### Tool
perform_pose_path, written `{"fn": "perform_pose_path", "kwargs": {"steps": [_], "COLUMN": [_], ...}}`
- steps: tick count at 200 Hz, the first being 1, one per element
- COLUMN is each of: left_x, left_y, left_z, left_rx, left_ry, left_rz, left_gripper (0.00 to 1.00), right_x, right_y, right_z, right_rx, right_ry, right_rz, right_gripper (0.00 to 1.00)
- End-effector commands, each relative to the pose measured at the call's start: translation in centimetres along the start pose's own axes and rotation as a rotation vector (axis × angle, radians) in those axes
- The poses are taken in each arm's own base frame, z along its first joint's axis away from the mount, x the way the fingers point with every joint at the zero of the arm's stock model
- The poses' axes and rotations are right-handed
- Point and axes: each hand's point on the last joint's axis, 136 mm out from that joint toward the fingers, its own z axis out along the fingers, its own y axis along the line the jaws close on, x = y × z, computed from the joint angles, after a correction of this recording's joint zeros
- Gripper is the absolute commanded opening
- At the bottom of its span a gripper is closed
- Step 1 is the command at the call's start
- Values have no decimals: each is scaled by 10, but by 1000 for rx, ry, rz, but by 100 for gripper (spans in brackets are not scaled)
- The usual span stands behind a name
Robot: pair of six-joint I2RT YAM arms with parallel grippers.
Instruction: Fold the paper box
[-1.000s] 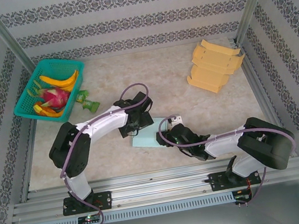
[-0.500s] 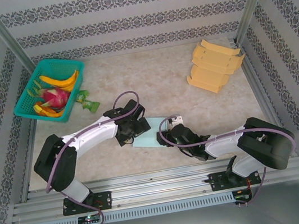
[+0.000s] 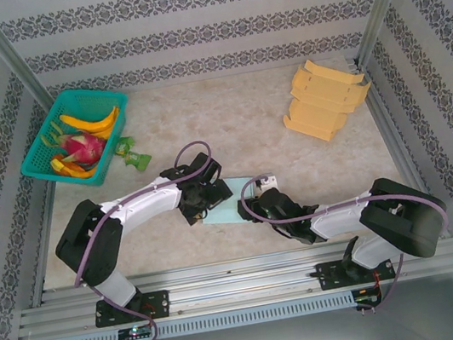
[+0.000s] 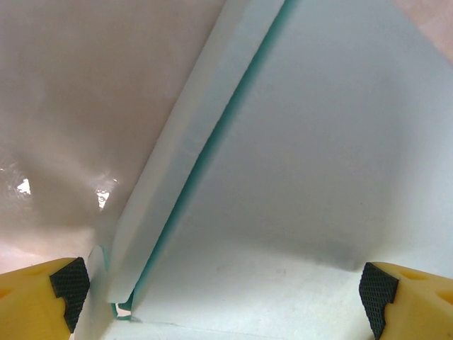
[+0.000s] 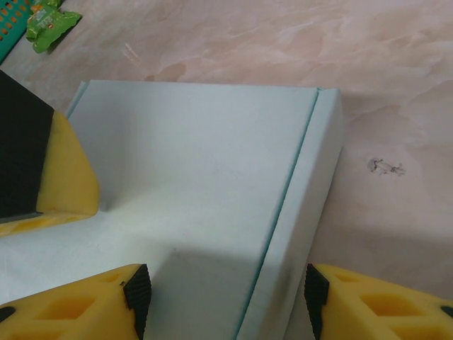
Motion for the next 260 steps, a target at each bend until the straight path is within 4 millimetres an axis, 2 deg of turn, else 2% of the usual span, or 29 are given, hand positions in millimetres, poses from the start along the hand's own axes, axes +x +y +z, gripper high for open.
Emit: {"fn": "perform_pose_path", "kwargs": {"steps": [1, 107, 182, 214, 260], "left_x": [10, 17, 22, 22, 17], "left_y": [-2, -11, -15, -10, 10], "left_z": [-2, 6, 11, 15, 14], "left_rx": [-8, 26, 44, 25, -50], "left_ry": [37, 67, 72, 69, 21], "left_rz": [-22, -73, -99, -96, -81], "left_gripper": [100, 100, 99, 99, 99], "right_x": [0, 2, 12, 11, 4], "right_y": [-1, 1, 5, 2, -3], "right_z": [-3, -2, 3, 1, -9], "right_rx": [9, 8, -1, 7, 26], "right_ry": [-13, -23, -7, -14, -35], "right_rz": [16, 26, 31, 29, -6], "right_gripper": [61, 61, 61, 61, 63]}}
